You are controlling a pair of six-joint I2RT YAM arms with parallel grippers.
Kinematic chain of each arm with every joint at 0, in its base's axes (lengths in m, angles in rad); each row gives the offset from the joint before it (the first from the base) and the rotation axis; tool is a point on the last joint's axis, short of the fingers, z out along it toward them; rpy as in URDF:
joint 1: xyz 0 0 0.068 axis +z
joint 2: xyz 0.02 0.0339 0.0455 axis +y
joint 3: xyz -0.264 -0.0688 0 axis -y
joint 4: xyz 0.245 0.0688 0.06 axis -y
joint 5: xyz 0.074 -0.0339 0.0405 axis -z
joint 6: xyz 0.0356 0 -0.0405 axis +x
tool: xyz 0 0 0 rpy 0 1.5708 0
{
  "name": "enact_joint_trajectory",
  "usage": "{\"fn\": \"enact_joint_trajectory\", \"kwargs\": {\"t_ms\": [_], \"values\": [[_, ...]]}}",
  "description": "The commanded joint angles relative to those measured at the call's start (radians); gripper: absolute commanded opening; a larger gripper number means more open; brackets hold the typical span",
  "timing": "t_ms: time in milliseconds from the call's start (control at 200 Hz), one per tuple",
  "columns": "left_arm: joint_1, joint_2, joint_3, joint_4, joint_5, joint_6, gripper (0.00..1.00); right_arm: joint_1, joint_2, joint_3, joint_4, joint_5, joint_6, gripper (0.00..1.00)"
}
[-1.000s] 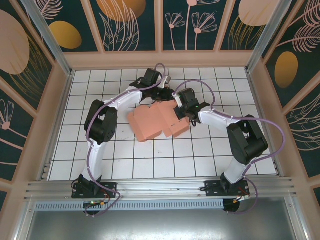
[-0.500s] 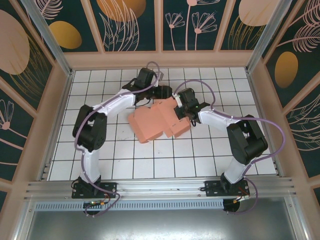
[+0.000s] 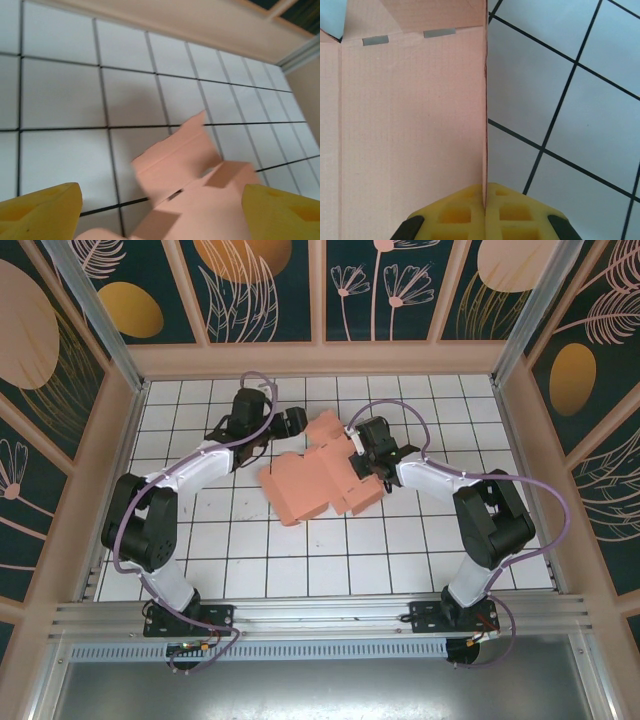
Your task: Fold the paper box
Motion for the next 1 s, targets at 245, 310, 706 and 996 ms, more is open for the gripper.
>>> {"fn": "enact_joint_trajectory", "kwargs": {"t_ms": [245, 310, 706, 996], "values": [[0.063, -0.001, -0.064, 0.107, -0.028, -0.043, 0.99, 0.083, 0.006, -0.03, 0.077, 0.212, -0.193, 0.0], [0.077, -0.033, -0.082, 0.12, -0.033, -0.044, 0.99, 0.097, 0.009, -0.03, 0.086, 0.241, -0.228, 0.0], [0.149, -0.048, -0.162, 0.172, -0.077, -0.006, 0.99, 0.223, 0.005, -0.123, 0.378, 0.546, -0.586, 0.0], [0.18, 0.035, -0.127, 0.144, -0.05, -0.025, 0.99, 0.288, 0.031, -0.213, 0.725, 0.627, -0.882, 0.0]]}}
